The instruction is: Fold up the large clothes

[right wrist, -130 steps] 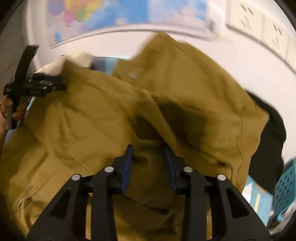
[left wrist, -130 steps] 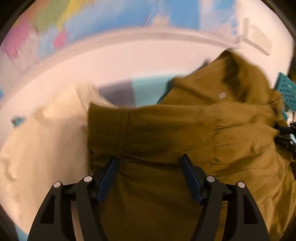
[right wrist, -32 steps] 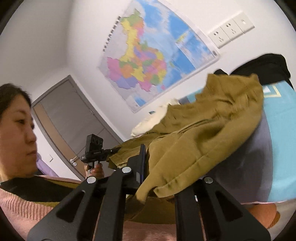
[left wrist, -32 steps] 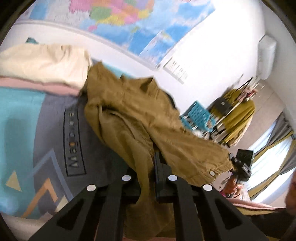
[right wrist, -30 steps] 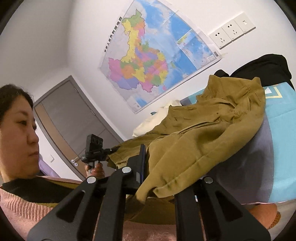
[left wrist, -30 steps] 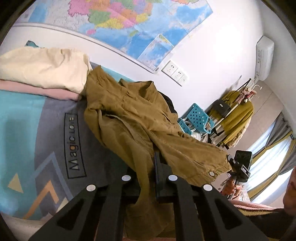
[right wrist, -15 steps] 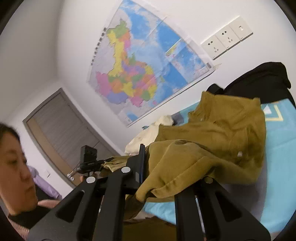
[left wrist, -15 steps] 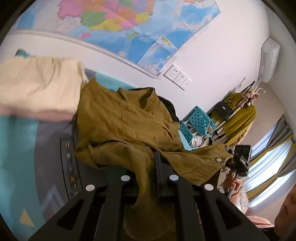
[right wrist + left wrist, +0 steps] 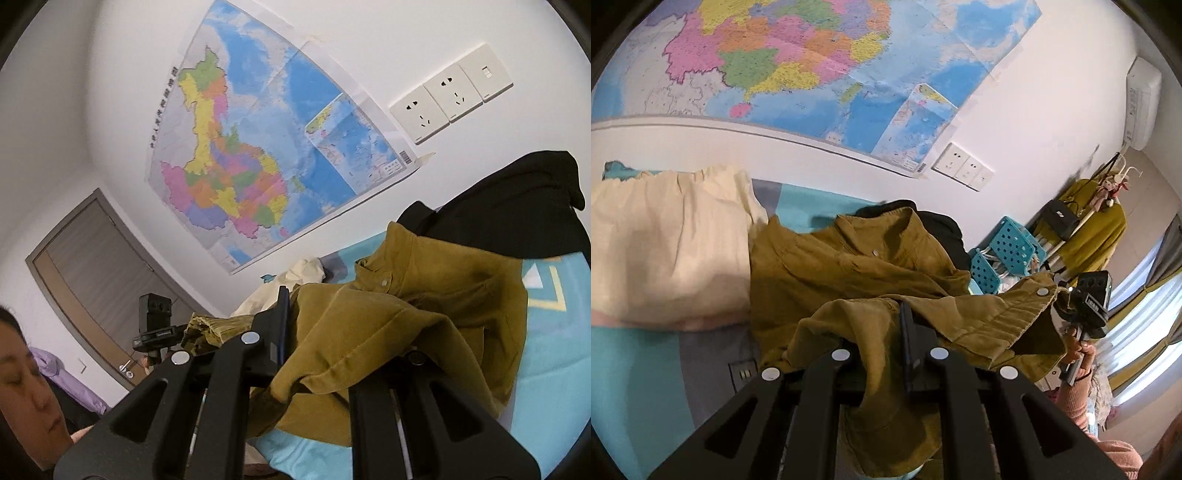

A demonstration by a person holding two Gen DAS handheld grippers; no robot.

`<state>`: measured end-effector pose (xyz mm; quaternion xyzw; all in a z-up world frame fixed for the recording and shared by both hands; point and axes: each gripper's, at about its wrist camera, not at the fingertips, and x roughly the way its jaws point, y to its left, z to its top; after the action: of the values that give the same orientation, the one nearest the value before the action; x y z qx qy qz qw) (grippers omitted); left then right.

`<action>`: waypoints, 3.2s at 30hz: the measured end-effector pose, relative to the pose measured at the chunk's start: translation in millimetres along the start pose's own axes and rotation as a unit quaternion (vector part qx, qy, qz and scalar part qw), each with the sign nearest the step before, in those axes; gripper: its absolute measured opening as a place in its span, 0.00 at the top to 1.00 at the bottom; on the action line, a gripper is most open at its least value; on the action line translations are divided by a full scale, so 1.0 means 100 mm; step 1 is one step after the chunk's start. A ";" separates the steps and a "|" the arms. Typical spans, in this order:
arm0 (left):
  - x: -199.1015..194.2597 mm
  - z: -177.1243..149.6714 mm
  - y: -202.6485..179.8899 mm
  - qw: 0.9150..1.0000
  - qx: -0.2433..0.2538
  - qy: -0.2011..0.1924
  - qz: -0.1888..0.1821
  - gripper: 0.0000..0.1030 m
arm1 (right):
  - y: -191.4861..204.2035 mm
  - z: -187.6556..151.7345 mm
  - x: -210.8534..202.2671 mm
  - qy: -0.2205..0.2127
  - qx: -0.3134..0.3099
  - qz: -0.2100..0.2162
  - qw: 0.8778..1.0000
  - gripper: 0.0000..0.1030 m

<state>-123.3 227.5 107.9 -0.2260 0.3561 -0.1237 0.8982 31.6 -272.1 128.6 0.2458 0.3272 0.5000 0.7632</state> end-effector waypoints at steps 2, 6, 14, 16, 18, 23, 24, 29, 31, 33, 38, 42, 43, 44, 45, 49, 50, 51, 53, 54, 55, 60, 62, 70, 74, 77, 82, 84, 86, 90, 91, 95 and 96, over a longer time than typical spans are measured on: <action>0.06 0.09 0.02 1.000 0.000 0.003 0.010 0.90 | -0.03 0.09 0.08 0.006 -0.001 -0.009 1.000 0.90; 0.17 0.26 0.10 1.000 -0.007 0.012 0.018 0.90 | -0.17 0.27 0.29 0.017 0.008 -0.023 1.000 0.90; 0.50 0.56 0.24 0.998 -0.014 0.036 0.050 0.90 | -0.50 0.50 0.64 0.034 0.037 -0.048 0.998 0.90; 0.59 0.63 0.27 0.997 -0.016 0.042 0.057 0.90 | -0.59 0.55 0.73 0.040 0.044 -0.055 0.997 0.90; 0.69 0.69 0.34 0.997 -0.023 0.050 0.061 0.90 | -0.69 0.58 0.80 0.044 0.055 -0.058 0.996 0.90; 0.97 0.81 0.49 0.993 -0.038 0.072 0.086 0.89 | -0.93 0.64 1.05 0.063 0.074 -0.077 0.992 0.90; 1.04 0.83 0.52 0.992 -0.038 0.076 0.092 0.89 | -0.98 0.65 1.10 0.068 0.079 -0.081 0.991 0.90; 1.38 0.92 0.68 0.987 -0.044 0.097 0.124 0.89 | -1.26 0.70 1.34 0.085 0.099 -0.101 0.986 0.90; 1.50 0.94 0.75 0.984 -0.050 0.106 0.131 0.89 | -1.36 0.70 1.43 0.092 0.109 -0.109 0.984 0.90; 1.64 0.96 0.82 0.981 -0.056 0.117 0.142 0.89 | -1.45 0.70 1.52 0.098 0.116 -0.114 0.982 0.88; 1.90 1.00 1.00 0.977 -0.071 0.131 0.154 0.89 | -1.58 0.71 1.60 0.102 0.123 -0.114 0.981 0.85; 2.01 1.02 1.08 0.974 -0.078 0.137 0.160 0.88 | -1.67 0.72 1.62 0.102 0.138 -0.115 0.978 0.83; 2.04 1.02 1.09 0.974 -0.079 0.138 0.162 0.88 | -1.69 0.73 1.60 0.099 0.144 -0.115 0.978 0.80; 2.07 1.03 1.10 0.973 -0.078 0.141 0.168 0.88 | -1.69 0.73 1.55 0.089 0.152 -0.108 0.978 0.68; 2.10 1.02 1.12 0.972 -0.080 0.143 0.171 0.88 | -1.65 0.74 1.50 0.077 0.151 -0.102 0.980 0.52; 2.16 1.01 1.17 0.969 -0.086 0.150 0.176 0.88 | -1.30 0.75 1.17 0.039 0.097 -0.077 0.991 0.37; 2.18 1.00 1.19 0.969 -0.088 0.151 0.175 0.88 | -1.19 0.72 1.12 0.041 0.078 -0.069 0.994 0.37; 2.19 1.00 1.20 0.969 -0.090 0.152 0.173 0.87 | -1.04 0.65 1.10 0.050 0.048 -0.068 0.995 0.37; 2.20 1.00 1.22 0.969 -0.096 0.153 0.170 0.87 | -0.78 0.47 1.17 0.080 -0.011 -0.070 0.994 0.37; 2.20 1.00 1.22 0.969 -0.097 0.152 0.169 0.87 | -0.62 0.31 1.28 0.105 -0.054 -0.086 0.989 0.33; 2.19 1.00 1.22 0.970 -0.096 0.150 0.166 0.88 | -0.55 0.22 1.36 0.117 -0.080 -0.101 0.985 0.31; 2.12 1.01 1.16 0.971 -0.104 0.147 0.156 0.79 | -0.49 -0.22 1.95 0.174 -0.214 -0.227 0.934 0.60; 2.05 1.02 1.08 0.973 -0.099 0.141 0.154 0.63 | -0.70 -0.21 2.06 0.175 -0.202 -0.259 0.928 0.84; 1.57 0.88 0.60 0.991 -0.006 0.084 0.104 0.20 | -1.20 -0.16 2.28 0.184 -0.156 -0.283 0.928 0.90; 1.88 0.60 0.66 0.982 0.007 0.134 0.132 0.23 | -1.10 -0.04 2.00 0.155 -0.136 -0.244 0.948 0.66; 1.74 0.43 0.62 0.985 0.038 0.106 0.134 0.25 | -0.95 0.04 1.48 0.095 -0.138 -0.224 0.960 0.41; 1.15 0.19 0.63 0.993 0.037 0.026 0.111 0.10 | -1.08 -0.07 0.68 0.040 -0.073 -0.220 0.972 0.15; 1.02 0.02 0.69 0.989 0.033 0.015 0.144 0.09 | -1.24 -0.20 0.56 0.046 -0.042 -0.228 0.972 0.10; 1.06 -0.13 0.75 0.984 0.026 0.030 0.173 0.07 | -1.37 -0.37 0.55 0.061 -0.018 -0.241 0.968 0.10; 1.36 -0.26 0.86 0.984 0.001 0.066 0.163 0.07 | -1.55 -0.58 0.77 0.090 0.001 -0.217 0.972 0.09; 1.44 -0.29 0.86 0.985 0.003 0.068 0.160 0.07 | -1.56 -0.61 0.83 0.092 -0.006 -0.216 0.972 0.09; 1.75 -0.35 0.80 0.988 -0.014 0.054 0.147 0.36 | -1.52 -0.57 0.82 0.082 0.009 -0.176 0.981 0.58; 1.73 -0.33 0.77 0.987 -0.014 0.047 0.156 0.46 | -1.48 -0.56 0.76 0.080 0.009 -0.166 0.983 0.72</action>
<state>-18.2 217.2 -52.1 -0.1739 0.4302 0.0124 0.8857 101.0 -255.0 -31.5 0.1541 0.4281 0.3818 0.8045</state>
